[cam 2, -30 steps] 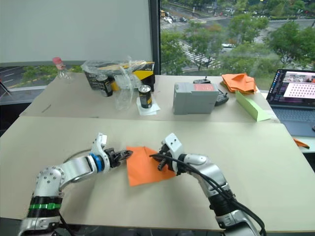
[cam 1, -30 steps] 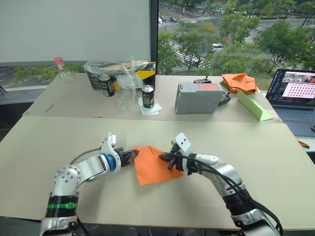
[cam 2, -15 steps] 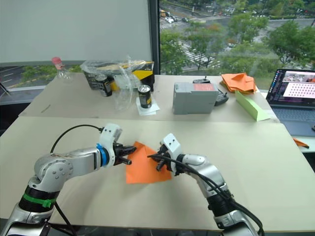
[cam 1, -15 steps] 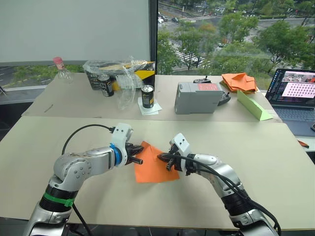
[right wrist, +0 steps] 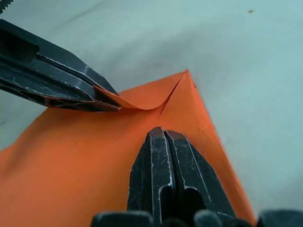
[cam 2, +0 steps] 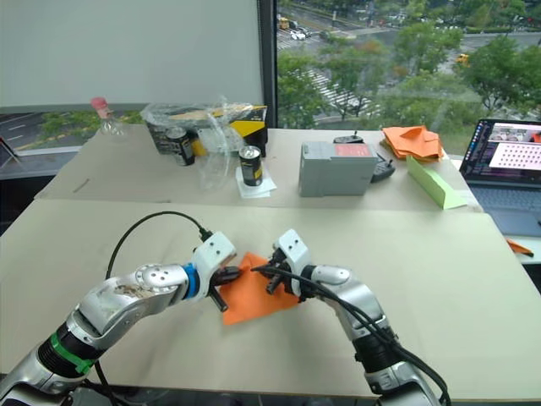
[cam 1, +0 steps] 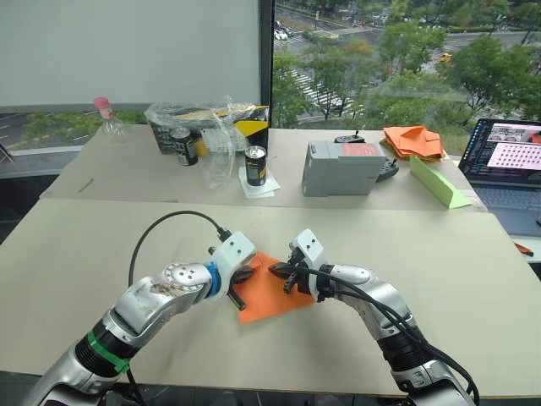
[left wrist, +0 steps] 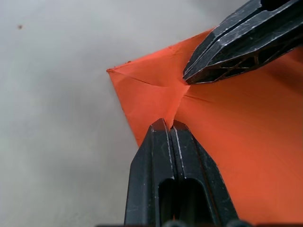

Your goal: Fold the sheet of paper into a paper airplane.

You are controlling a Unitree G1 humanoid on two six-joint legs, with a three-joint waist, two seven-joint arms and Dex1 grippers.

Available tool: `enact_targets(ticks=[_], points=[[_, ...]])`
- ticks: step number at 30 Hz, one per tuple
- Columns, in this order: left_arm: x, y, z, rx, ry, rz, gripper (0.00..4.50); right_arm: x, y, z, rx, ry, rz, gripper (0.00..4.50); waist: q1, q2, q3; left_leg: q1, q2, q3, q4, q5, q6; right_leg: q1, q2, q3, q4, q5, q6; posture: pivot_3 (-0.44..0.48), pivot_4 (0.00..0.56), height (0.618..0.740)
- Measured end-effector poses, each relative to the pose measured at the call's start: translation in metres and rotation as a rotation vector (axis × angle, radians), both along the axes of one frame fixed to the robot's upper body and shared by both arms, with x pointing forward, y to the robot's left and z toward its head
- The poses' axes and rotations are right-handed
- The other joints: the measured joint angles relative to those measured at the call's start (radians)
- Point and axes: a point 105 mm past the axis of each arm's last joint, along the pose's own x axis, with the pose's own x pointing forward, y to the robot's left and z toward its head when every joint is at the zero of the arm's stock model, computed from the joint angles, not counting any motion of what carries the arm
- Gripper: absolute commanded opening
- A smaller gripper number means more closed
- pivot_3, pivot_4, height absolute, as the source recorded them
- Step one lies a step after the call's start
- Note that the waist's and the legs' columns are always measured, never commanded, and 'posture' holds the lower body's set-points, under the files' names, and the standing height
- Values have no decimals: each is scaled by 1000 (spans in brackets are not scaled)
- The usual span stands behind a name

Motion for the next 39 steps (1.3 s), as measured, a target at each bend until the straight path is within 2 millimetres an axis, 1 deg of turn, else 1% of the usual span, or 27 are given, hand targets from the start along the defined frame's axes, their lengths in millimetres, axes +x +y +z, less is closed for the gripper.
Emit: enact_targets(ticks=[2, 7, 16, 20, 27, 34, 39], points=[[2, -2, -1, 43, -37, -35, 17, 0, 0, 0, 3, 1, -2, 0, 1, 0, 0, 0, 0, 0, 0, 0, 0, 0, 0, 0, 0, 0, 0, 0, 150, 740], [7, -6, -2, 65, -62, -57, 17, 1, 1, 1, 14, 5, -6, 0, -1, 0, 0, 0, 0, 0, 0, 0, 1, 0, 0, -1, 0, 0, 0, 0, 150, 740], [7, -12, -6, 132, -105, -121, 17, 5, 0, 10, 97, 15, -40, 0, -1, 0, 0, 0, 0, 0, 0, 0, 0, 0, 0, -1, 1, 0, 0, 0, 150, 740], [6, -10, -7, 149, -113, -139, 17, 8, -4, 14, 113, 9, -60, 0, -2, 0, 0, 0, 0, 0, 0, 0, 0, 0, 0, -1, 1, 0, 0, 0, 150, 740], [4, -6, -8, 202, -161, -189, 17, 12, -6, 22, 126, -4, -65, 0, -5, 0, 0, 1, 0, 0, 0, -1, 1, 0, 0, -1, 3, 0, 0, 0, 150, 740], [7, -9, -10, 219, -185, -212, 17, 13, -3, 20, 133, 8, -63, 0, -3, 0, 0, 2, 0, 0, 3, -2, 3, 1, 0, -1, 6, 0, 0, 0, 150, 740], [6, -9, -12, 220, -184, -217, 17, 16, 2, 14, 142, 45, -62, 0, -4, 0, 0, 3, 0, 0, 3, -2, 4, 1, 0, -1, 8, 0, 0, 0, 150, 740]])
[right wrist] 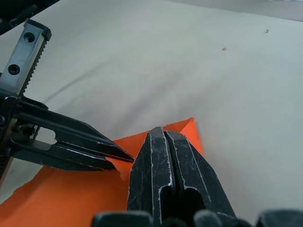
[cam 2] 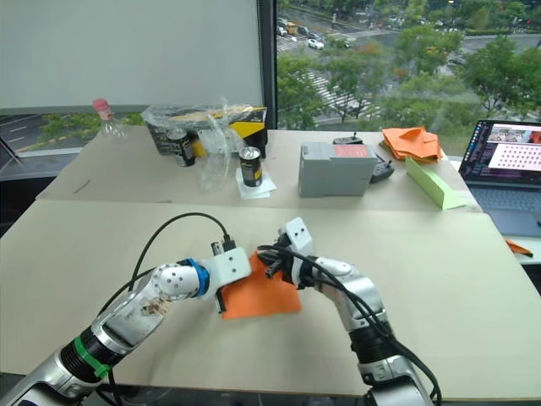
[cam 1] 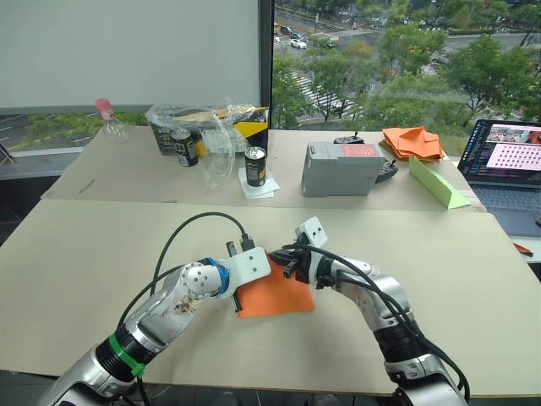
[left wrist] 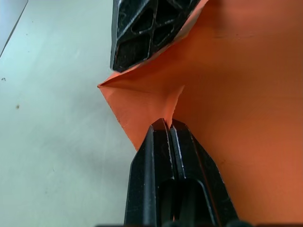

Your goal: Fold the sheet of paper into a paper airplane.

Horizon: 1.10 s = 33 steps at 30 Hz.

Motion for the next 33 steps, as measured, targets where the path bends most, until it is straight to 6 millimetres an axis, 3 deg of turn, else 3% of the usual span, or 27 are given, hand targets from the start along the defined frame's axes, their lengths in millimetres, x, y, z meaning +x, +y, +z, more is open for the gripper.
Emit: enact_targets(ticks=[9, 33], points=[[0, 2, -2, -2, 4, 10, 17, 5, 8, -11, 19, 55, 0, 0, -1, 0, 0, 1, 0, 0, 0, 0, 0, 0, 0, 0, 1, 0, 0, 0, 150, 740], [-2, 6, -1, -55, 79, 36, 17, 2, 16, -16, -47, 5, 46, 0, -15, 1, -1, 3, 0, 0, 0, -1, 1, 0, 0, 0, 4, 0, 0, 0, 150, 740]])
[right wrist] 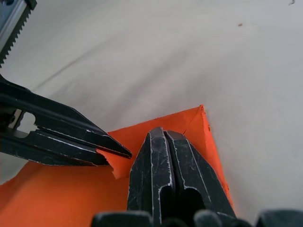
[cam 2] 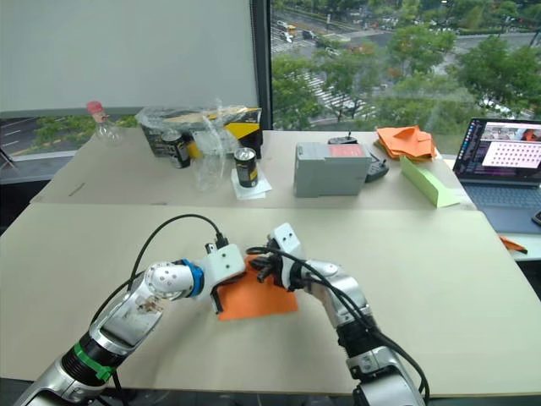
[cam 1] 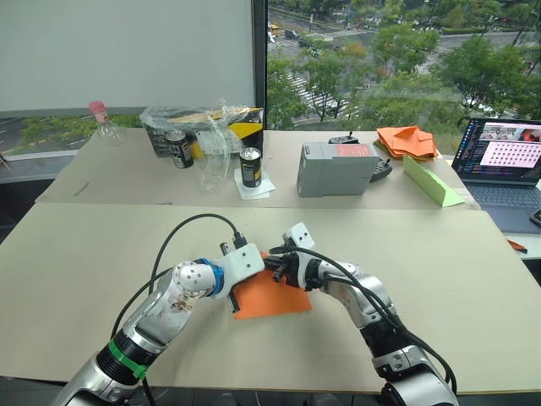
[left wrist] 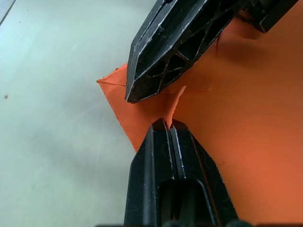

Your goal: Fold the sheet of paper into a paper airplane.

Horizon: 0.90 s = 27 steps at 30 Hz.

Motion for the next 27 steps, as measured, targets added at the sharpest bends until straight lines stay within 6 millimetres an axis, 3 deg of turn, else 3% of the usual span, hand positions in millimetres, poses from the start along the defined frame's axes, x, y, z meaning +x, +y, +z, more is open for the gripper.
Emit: enact_targets(ticks=[8, 15, 22, 27], points=[[0, 1, 0, -5, 15, 9, 17, -1, 3, -1, -39, -40, 20, 0, -5, 1, 0, 1, 0, 0, 0, 0, 0, 0, 0, 0, 0, 0, 0, 0, 150, 740], [-7, 0, 2, -51, 86, -4, 2137, -1, 4, -1, -47, -43, 24, 0, -6, 1, -1, 1, 0, 0, 0, 0, 0, 1, 0, 0, 0, 0, 0, 0, 150, 740], [-35, -5, -1, -161, 298, -56, 2137, -1, 5, -1, -49, -44, 27, 0, -7, 1, -1, 1, 0, 0, 0, 0, 0, 1, 0, 0, 0, 0, 0, 0, 150, 740], [-41, 7, 10, -291, 443, 11, 2137, -1, 5, -1, -50, -44, 29, 0, -8, 1, -1, 1, 1, 0, 0, 0, 1, 1, 1, 0, 0, 0, 0, 0, 150, 740]])
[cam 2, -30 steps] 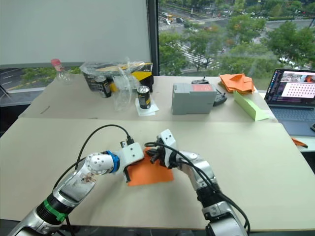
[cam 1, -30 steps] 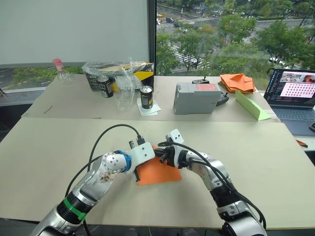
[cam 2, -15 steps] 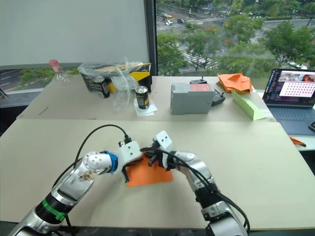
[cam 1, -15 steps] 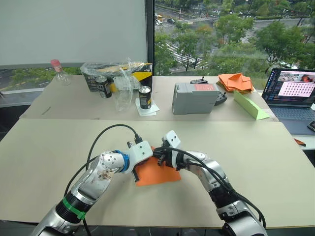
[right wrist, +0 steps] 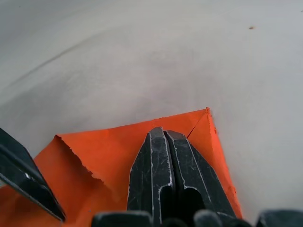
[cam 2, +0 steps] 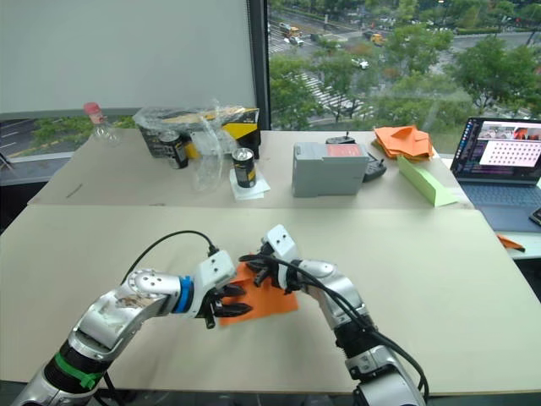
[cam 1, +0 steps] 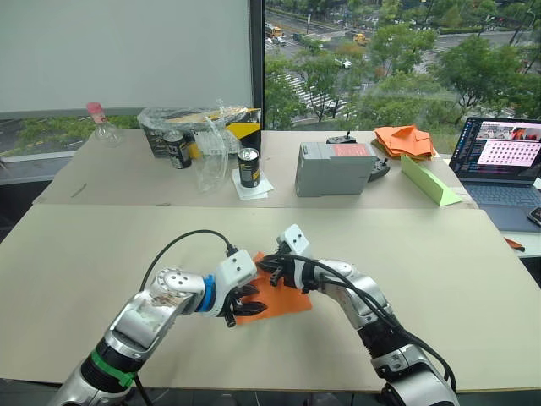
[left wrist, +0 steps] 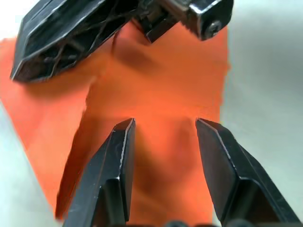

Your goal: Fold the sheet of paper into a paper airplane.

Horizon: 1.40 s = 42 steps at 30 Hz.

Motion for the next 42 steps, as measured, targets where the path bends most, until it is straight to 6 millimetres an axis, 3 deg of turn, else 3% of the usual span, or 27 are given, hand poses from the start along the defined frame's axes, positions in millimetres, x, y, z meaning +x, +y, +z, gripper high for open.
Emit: enact_targets(ticks=[2, 6, 9, 12, 23, 31, 42], points=[[1, 9, 11, -75, 44, 51, 2137, 0, 0, 0, 0, 1, 0, 0, 0, 0, 0, 0, 0, 0, 0, 0, 0, 0, 0, 0, 0, 0, 0, 0, 150, 740], [4, 22, 34, -225, 93, 128, 963, 0, 0, 0, -1, 0, -1, 0, 0, 0, 0, 0, 0, 0, 0, 0, 0, 0, 0, 0, 0, 0, 0, 0, 150, 740], [3, 24, 39, -291, 128, 153, 85, 0, 0, 0, -1, 1, 0, 0, 0, 0, 0, 0, 0, 0, 0, 0, 0, 0, 0, 0, 0, 0, 0, 0, 150, 740], [9, 29, 39, -334, 146, 222, 85, 0, 0, 0, -2, 1, 0, 0, 0, 0, 0, 0, 0, 0, 0, 0, 0, 0, 0, 0, 0, 0, 0, 0, 150, 740], [28, 44, 7, -285, 210, 456, 85, 0, 0, 0, -2, 0, -1, 0, 0, 0, 0, 0, 0, 0, 0, 0, 0, 0, 0, 0, 0, 0, 0, 0, 150, 740], [26, 37, -11, -266, 259, 481, 85, 0, 0, -1, -1, 0, -4, 0, 1, 0, 0, 0, 0, 0, 0, 0, 0, 0, 0, 0, 0, 0, 0, 0, 150, 740], [32, 35, -14, -274, 234, 504, 85, -4, 0, 1, -11, -14, 10, 0, 3, 0, 0, 0, 0, 0, 0, 0, 0, 0, 0, 1, 0, 0, 0, 0, 150, 740]])
